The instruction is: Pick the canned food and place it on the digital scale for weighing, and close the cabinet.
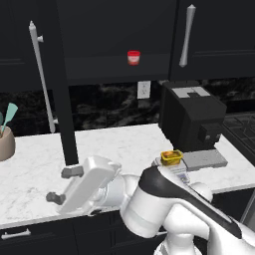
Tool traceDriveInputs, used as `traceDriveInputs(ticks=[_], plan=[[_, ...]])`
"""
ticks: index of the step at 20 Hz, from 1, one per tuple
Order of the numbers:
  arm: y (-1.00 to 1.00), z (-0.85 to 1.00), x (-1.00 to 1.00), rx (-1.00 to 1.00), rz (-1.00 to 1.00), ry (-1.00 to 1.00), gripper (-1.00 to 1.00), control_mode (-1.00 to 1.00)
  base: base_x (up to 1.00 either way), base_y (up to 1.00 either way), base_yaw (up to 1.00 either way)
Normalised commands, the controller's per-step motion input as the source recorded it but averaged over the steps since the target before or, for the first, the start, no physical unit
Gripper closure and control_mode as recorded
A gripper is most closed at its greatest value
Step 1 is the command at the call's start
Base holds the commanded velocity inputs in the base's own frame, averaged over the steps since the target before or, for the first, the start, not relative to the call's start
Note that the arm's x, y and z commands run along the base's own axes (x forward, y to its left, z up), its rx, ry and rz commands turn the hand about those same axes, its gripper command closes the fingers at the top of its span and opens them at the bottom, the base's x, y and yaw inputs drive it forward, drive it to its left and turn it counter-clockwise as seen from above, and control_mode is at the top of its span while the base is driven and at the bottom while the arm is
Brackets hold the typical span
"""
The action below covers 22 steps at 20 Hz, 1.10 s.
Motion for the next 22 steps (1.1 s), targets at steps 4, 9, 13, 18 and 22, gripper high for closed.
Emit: traceDriveInputs(ticks=[4,9,13,18,22], plan=[[0.77,-0.50,-0.40,-0.18,-0.19,0.00,-1.00,-1.00,0.00,0.00,0.00],[0.82,-0.15,-0.13,-0.07,-0.14,0.02,-1.00,-1.00,0.00,0.00,0.00],[0.53,0.20,0.16,0.00,-0.07,0.27,-1.00,-1.00,0.00,0.00,0.00],[0.04,0.44,0.13,0.17,0.00,0.24,-1.00,-1.00,0.00,0.00,0.00],[0.00,0.28,0.02,0.45,0.00,0.24,-1.00,-1.00,0.00,0.00,0.00]])
